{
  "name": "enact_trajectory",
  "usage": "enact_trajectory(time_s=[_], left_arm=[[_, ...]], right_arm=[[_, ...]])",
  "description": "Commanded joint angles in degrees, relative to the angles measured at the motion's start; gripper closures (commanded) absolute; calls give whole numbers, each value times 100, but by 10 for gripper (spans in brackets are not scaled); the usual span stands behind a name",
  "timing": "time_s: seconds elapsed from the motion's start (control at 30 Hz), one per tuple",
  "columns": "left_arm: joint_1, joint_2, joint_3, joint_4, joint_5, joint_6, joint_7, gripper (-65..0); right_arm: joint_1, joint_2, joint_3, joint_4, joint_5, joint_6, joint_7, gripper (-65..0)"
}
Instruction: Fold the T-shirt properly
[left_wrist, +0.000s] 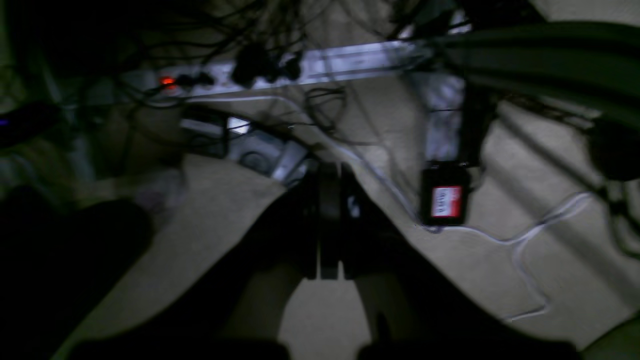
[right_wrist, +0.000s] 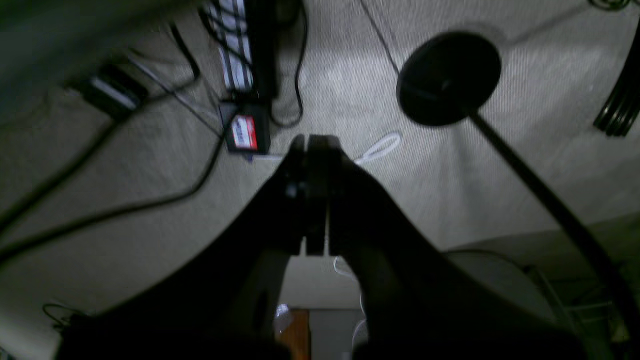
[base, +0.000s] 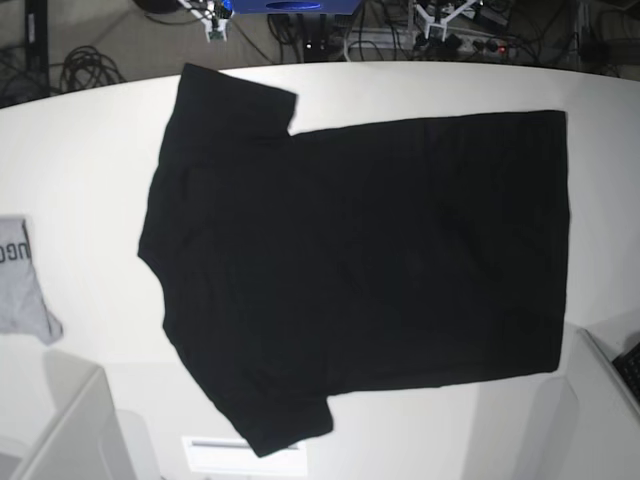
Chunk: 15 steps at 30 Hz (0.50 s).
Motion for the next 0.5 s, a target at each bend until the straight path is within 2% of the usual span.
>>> enact_trajectory(time_s=[0.0, 0.23, 0.47], left_arm=[[190, -69, 8, 187, -3, 25, -79, 0], [1078, -263, -27, 1585, -56, 25, -88, 0], [2247, -615, -71, 3220, -64, 25, -53, 0]], right_arm=[[-72, 105, 28, 111, 10, 29, 27, 0], [-898, 131, 80, 1227, 19, 21, -8, 0], [-1980, 87, 880, 3329, 19, 29, -975, 0]])
